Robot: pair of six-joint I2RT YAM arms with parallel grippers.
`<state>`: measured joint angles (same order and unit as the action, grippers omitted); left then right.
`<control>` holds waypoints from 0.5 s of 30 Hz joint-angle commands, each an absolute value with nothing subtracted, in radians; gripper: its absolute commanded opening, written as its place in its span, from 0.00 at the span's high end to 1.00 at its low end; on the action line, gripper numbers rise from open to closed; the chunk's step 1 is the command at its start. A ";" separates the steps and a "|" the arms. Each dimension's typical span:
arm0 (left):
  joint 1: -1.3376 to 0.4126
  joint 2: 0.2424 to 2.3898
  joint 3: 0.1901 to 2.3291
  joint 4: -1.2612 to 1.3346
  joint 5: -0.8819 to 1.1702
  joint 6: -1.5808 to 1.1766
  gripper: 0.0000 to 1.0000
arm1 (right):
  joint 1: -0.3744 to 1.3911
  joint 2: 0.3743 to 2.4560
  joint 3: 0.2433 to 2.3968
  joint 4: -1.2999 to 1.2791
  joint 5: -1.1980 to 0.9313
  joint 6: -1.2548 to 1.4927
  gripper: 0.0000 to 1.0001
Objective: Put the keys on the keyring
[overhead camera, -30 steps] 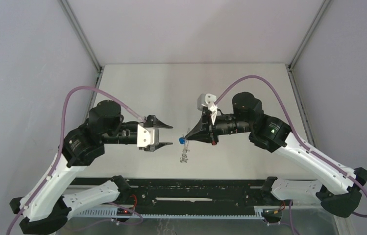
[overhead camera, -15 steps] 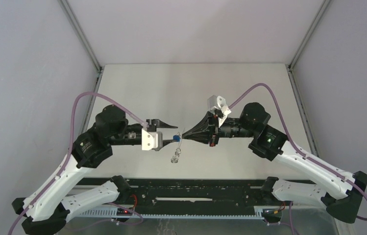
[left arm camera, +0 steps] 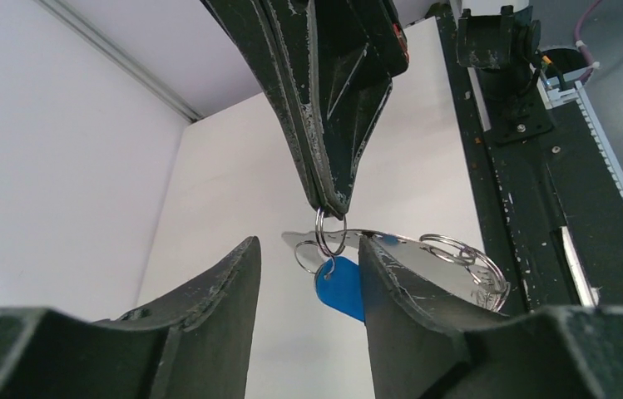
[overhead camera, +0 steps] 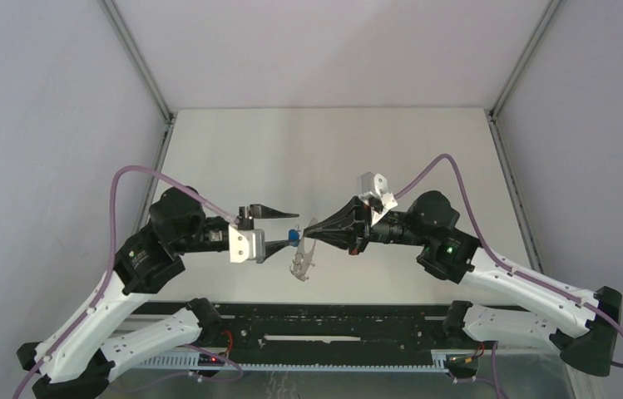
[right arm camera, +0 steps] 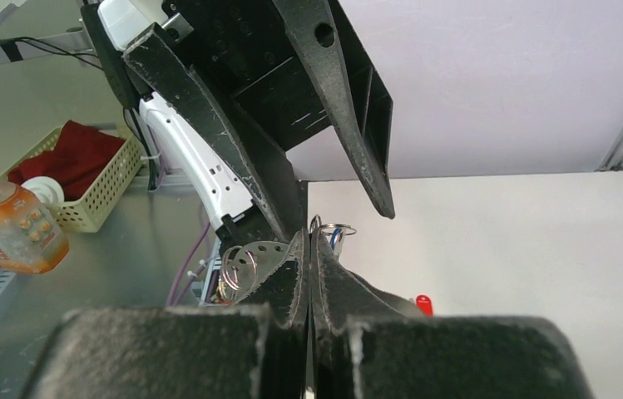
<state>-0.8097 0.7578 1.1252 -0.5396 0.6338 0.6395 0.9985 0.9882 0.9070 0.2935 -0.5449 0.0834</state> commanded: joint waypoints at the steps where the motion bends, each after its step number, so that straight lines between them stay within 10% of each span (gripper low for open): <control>1: -0.816 0.745 1.096 -0.504 0.625 0.595 0.47 | 1.013 0.951 0.885 0.420 -0.472 0.075 1.00; 15: -0.826 0.778 1.099 -0.401 0.663 0.428 0.46 | 1.084 0.952 0.761 0.682 -0.333 0.089 1.00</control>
